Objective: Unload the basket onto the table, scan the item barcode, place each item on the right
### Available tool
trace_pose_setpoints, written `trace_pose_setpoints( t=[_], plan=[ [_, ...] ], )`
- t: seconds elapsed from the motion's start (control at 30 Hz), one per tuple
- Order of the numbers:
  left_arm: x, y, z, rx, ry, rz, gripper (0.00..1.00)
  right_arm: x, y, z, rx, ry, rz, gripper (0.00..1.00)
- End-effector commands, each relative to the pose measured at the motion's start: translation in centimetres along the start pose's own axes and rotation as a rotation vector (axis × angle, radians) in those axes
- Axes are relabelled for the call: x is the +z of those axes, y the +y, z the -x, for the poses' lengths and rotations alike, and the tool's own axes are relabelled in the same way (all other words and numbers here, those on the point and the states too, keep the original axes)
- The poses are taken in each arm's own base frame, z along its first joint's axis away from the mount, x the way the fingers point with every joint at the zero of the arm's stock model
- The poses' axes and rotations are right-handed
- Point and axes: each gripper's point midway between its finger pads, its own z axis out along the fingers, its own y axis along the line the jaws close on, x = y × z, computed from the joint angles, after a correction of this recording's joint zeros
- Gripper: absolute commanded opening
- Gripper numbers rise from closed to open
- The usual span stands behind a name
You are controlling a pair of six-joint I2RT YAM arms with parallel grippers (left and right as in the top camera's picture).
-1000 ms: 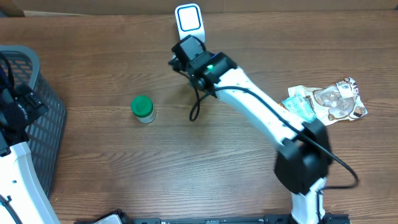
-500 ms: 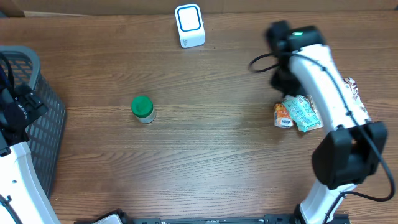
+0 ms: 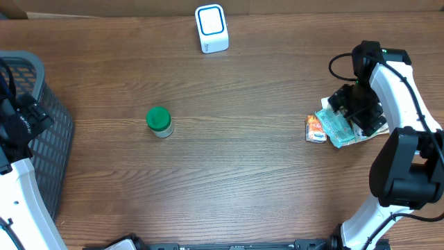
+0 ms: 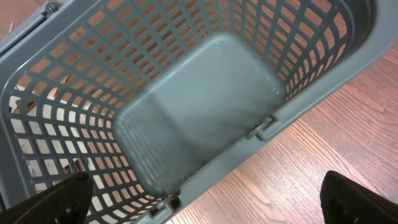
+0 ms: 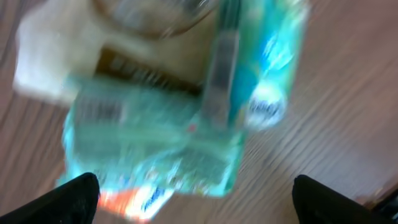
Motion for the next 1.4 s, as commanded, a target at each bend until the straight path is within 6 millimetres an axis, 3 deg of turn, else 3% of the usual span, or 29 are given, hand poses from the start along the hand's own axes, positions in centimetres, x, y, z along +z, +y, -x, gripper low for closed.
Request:
trace_pose_setpoints(
  t=[0.0,0.13,0.23,0.33,0.57,0.7,0.83,1.0,1.17,1.37],
  plan=[
    [-0.1,0.1,0.2,0.010,-0.005,0.000,1.00,-2.5,3.6,-1.8,-0.261,0.085,0.228,1.00],
    [-0.1,0.1,0.2,0.010,-0.005,0.000,0.99,-6.0,7.6,-4.1,-0.446,0.114,0.432,1.00],
    [-0.1,0.1,0.2,0.010,-0.005,0.000,0.99,-7.1,10.1,-6.0,-0.534,0.075,0.459,1.00],
    [-0.1,0.1,0.2,0.010,-0.005,0.000,0.99,-8.0,14.0,-9.5,-0.669,0.020,0.506,1.00],
    [-0.1,0.1,0.2,0.010,-0.005,0.000,1.00,-12.2,23.9,-21.6,-1.049,-0.185,0.743,1.00],
    [-0.1,0.1,0.2,0.010,-0.005,0.000,1.00,-13.6,27.4,-27.9,-1.180,-0.295,0.838,1.00],
    [-0.1,0.1,0.2,0.010,-0.005,0.000,1.00,-12.9,29.8,-32.8,-1.261,-0.348,0.891,1.00],
    [-0.1,0.1,0.2,0.010,-0.005,0.000,1.00,-9.6,32.3,-35.2,-1.348,-0.460,0.846,1.00],
    [-0.1,0.1,0.2,0.010,-0.005,0.000,1.00,-9.3,33.5,-36.8,-1.457,-0.589,0.833,1.00],
    [-0.1,0.1,0.2,0.010,-0.005,0.000,1.00,-8.1,34.2,-38.8,-1.514,-0.601,0.851,1.00]
  ],
)
